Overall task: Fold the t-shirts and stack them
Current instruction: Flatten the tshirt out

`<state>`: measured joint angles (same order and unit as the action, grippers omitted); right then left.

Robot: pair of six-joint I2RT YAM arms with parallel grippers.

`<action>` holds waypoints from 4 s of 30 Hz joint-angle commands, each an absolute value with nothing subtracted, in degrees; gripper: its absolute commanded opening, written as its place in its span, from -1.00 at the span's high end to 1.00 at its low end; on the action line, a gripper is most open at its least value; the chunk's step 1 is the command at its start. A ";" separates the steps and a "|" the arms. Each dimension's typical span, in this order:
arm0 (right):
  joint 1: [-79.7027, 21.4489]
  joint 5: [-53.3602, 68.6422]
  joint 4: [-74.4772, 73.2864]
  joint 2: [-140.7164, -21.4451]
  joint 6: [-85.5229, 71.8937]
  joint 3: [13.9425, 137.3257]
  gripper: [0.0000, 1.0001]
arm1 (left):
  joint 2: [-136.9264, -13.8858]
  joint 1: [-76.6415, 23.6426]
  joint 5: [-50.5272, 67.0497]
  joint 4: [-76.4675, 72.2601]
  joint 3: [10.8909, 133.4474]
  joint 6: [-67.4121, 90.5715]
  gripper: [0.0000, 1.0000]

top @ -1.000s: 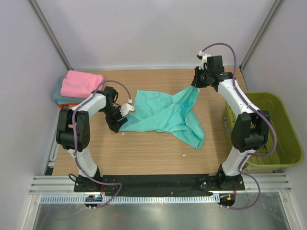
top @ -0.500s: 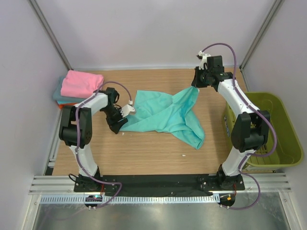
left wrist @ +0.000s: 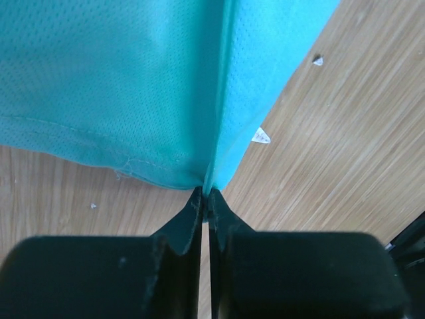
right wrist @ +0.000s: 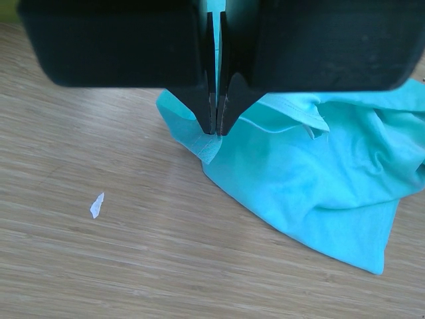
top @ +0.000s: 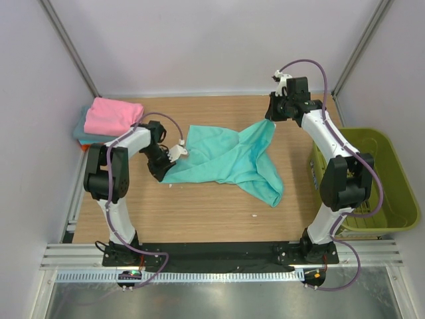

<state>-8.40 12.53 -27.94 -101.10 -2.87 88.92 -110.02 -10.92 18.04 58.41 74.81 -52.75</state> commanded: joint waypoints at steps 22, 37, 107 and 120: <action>-14.75 17.58 -26.46 -99.48 1.41 80.41 0.97 | -101.24 -11.25 17.22 66.36 81.64 -53.79 1.00; -18.02 19.75 -34.35 -103.80 20.00 100.26 0.14 | -102.48 -12.04 19.34 65.57 81.83 -51.15 1.00; -18.81 28.57 -86.13 -130.43 73.21 128.93 0.52 | -105.56 -12.04 14.77 61.61 80.60 -45.26 1.00; -19.25 26.10 -86.13 -131.66 73.22 126.74 0.58 | -105.99 -12.04 14.50 61.35 80.68 -44.38 1.00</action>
